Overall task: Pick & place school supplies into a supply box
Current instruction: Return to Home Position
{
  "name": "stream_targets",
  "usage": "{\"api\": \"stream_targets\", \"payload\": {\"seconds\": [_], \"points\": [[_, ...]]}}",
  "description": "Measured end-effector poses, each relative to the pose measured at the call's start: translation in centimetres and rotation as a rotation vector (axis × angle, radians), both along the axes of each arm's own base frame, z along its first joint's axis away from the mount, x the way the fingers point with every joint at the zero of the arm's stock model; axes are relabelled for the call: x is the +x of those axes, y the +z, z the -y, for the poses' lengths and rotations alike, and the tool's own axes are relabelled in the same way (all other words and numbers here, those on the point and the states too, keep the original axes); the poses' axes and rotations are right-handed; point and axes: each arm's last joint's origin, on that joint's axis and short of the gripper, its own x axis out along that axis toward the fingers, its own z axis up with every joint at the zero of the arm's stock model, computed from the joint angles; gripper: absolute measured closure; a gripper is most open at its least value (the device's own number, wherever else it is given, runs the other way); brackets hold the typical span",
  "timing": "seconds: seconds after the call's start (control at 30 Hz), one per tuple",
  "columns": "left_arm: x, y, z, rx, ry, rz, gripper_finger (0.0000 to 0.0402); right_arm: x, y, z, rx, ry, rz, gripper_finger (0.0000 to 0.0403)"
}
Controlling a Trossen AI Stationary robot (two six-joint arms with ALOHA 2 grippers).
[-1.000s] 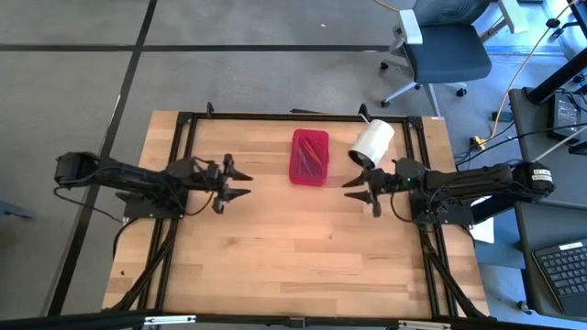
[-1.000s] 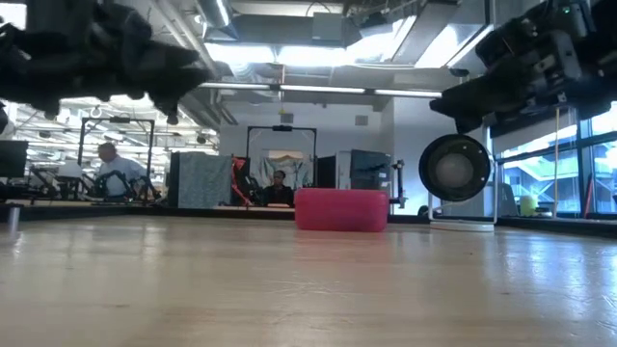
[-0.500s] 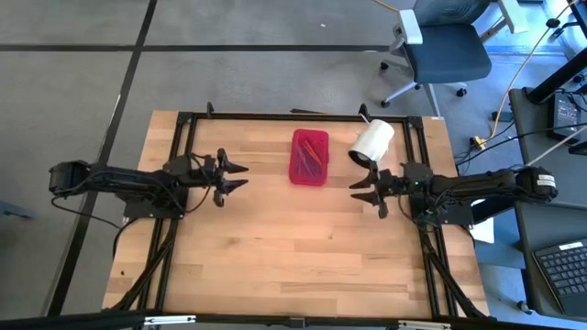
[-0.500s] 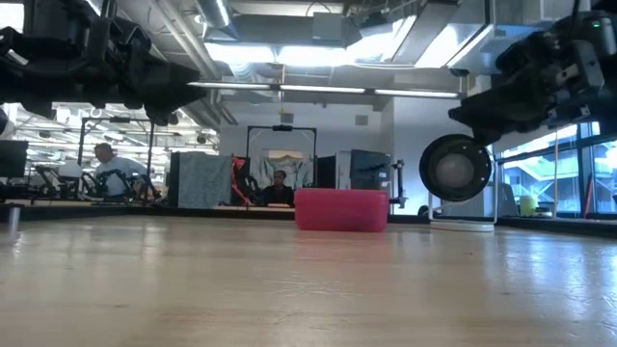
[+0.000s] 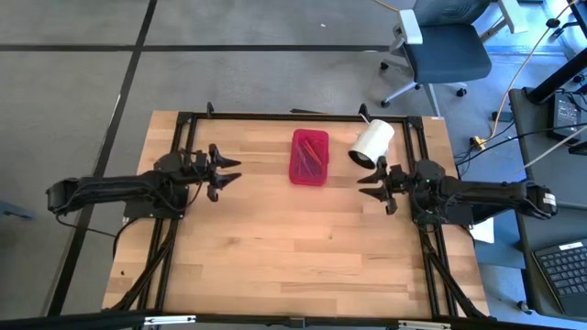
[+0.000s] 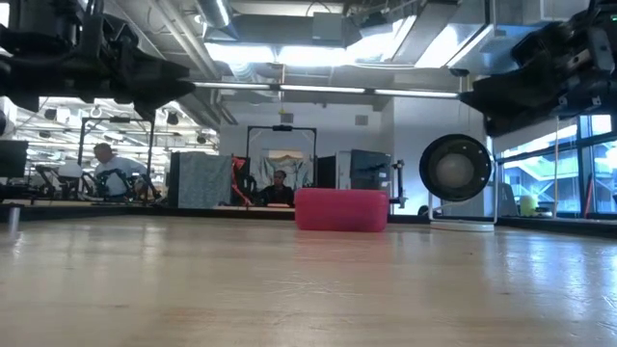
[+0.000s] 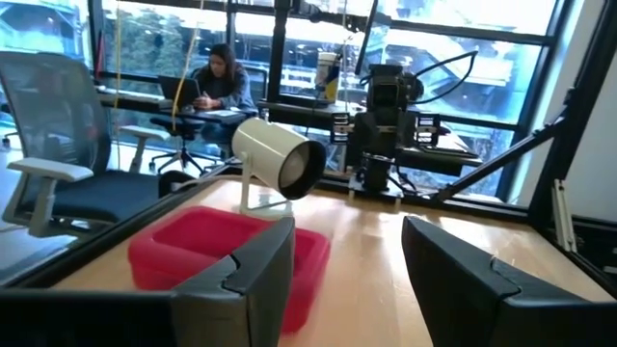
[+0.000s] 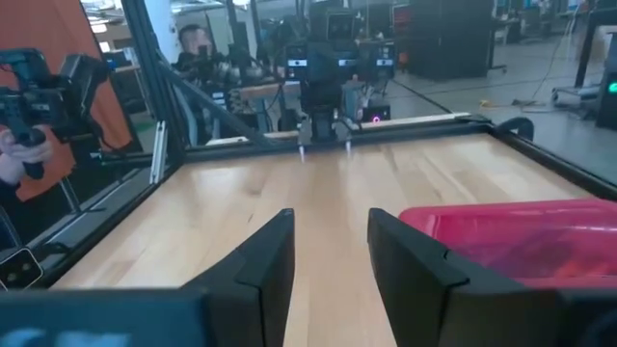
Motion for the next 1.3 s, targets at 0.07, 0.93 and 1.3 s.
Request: {"api": "stream_targets", "payload": {"seconds": [0.07,0.93,1.3], "points": [[-0.3,0.1,0.0,0.002,0.004,0.004,0.0215,-0.3,0.1,0.0,-0.002,-0.004,0.008,0.0265],[-3.1,0.4,0.3,0.04,0.082,0.056,0.0214,-3.1,0.9,-0.5,-0.045,-0.029,0.105,0.0265],[-3.2,0.3,0.3,0.019,0.087,0.029,0.0215,-3.0,0.5,-0.3,-0.039,-0.075,0.069,0.0265]]}}
